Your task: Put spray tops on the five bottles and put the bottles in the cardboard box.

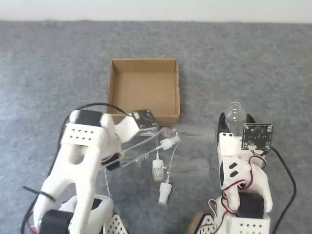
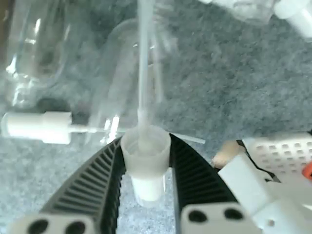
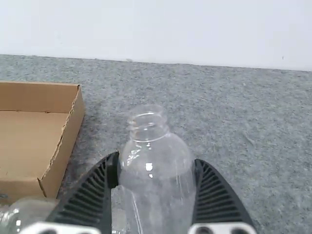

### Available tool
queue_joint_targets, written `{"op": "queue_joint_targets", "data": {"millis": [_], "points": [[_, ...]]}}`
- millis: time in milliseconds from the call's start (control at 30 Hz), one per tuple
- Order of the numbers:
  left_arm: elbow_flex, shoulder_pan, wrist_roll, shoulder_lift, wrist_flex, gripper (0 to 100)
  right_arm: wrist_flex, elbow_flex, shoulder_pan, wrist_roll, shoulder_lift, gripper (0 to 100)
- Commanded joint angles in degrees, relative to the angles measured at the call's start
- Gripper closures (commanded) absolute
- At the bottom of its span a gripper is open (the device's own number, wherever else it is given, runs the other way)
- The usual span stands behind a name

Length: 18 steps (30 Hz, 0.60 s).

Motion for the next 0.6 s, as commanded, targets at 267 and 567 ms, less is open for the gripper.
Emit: {"op": "queue_joint_targets", "data": {"millis": [267, 567], "points": [[-6.5, -13.1, -3.3, -0.1, 2.0, 96, -1.4, -0.6, 0.3, -0.3, -0.9, 95.7], [-6.5, -21.8, -3.2, -0.1, 1.8, 96, -1.4, -0.6, 0.3, -0.3, -0.9, 95.7]]}}
